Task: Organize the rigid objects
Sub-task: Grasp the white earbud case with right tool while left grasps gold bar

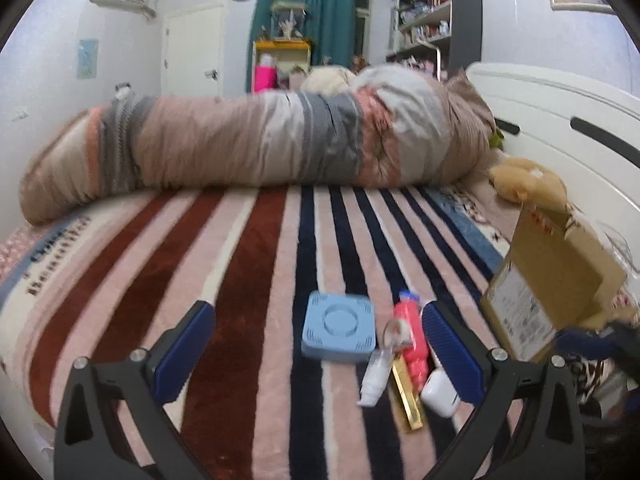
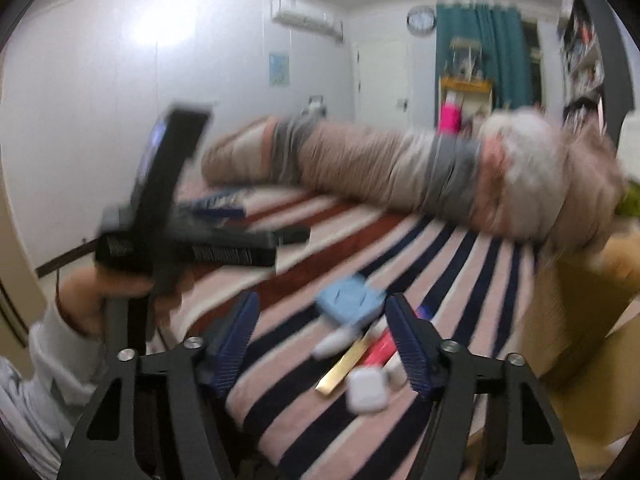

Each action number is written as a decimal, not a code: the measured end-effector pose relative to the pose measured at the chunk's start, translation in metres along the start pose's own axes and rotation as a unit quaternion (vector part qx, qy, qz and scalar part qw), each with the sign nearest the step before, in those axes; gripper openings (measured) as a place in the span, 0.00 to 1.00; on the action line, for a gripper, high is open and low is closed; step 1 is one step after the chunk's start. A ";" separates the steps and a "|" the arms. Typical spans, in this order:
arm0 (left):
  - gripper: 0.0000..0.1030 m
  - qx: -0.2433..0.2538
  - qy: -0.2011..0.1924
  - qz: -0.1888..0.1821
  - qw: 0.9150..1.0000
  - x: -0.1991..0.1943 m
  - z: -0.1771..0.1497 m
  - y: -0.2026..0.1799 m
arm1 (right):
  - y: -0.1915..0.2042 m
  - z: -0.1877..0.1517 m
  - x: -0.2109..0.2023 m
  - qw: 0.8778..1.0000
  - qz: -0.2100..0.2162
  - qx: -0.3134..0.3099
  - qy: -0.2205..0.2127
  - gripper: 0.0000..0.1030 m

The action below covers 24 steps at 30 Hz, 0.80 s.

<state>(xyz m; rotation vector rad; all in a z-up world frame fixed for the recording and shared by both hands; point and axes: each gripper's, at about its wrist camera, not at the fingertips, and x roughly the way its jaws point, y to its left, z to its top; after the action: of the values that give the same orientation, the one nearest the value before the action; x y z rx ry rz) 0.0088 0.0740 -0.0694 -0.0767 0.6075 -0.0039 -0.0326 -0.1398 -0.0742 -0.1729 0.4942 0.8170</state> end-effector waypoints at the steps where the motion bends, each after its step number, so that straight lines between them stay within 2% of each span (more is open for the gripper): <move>1: 1.00 0.002 0.012 0.000 1.000 0.008 -0.006 0.002 | -0.006 -0.013 0.013 1.000 0.001 0.014 0.017 0.56; 4: 1.00 0.018 0.050 -0.008 0.999 0.033 -0.026 0.004 | -0.027 -0.051 0.047 0.996 -0.031 0.053 0.066 0.55; 6: 1.00 0.018 0.073 -0.029 0.997 0.045 -0.037 0.004 | -0.042 -0.072 0.067 0.992 -0.052 0.069 0.096 0.55; 9: 1.00 0.012 0.092 -0.050 0.994 0.055 -0.052 0.001 | -0.058 -0.087 0.086 0.989 -0.036 0.094 0.113 0.55; 12: 0.99 0.011 0.097 -0.054 0.994 0.058 -0.059 -0.002 | -0.063 -0.083 0.101 0.989 -0.023 0.089 0.116 0.55; 13: 0.99 0.010 0.098 -0.056 0.994 0.058 -0.061 -0.002 | -0.061 -0.082 0.107 0.988 -0.037 0.079 0.125 0.51; 14: 0.99 0.009 0.097 -0.059 0.993 0.057 -0.062 -0.002 | -0.056 -0.082 0.111 0.988 -0.042 0.071 0.132 0.42; 15: 0.99 0.008 0.097 -0.060 0.993 0.056 -0.063 -0.002 | -0.054 -0.081 0.118 0.987 -0.038 0.062 0.141 0.39; 20: 0.99 0.004 0.105 -0.075 0.992 0.049 -0.069 -0.002 | -0.040 -0.079 0.119 0.987 -0.051 0.034 0.149 0.38; 22: 0.99 0.006 0.112 -0.086 0.990 0.048 -0.072 -0.005 | -0.036 -0.067 0.100 0.990 -0.040 0.049 0.129 0.38; 24: 0.98 0.009 0.122 -0.103 0.987 0.048 -0.079 -0.012 | -0.029 -0.047 0.072 0.994 -0.040 0.037 0.094 0.38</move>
<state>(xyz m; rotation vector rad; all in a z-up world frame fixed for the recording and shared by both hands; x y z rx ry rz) 0.0029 0.0549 -0.1604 -0.1231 0.8411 -0.2209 0.0139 -0.1275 -0.1513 -0.2007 0.6909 0.7069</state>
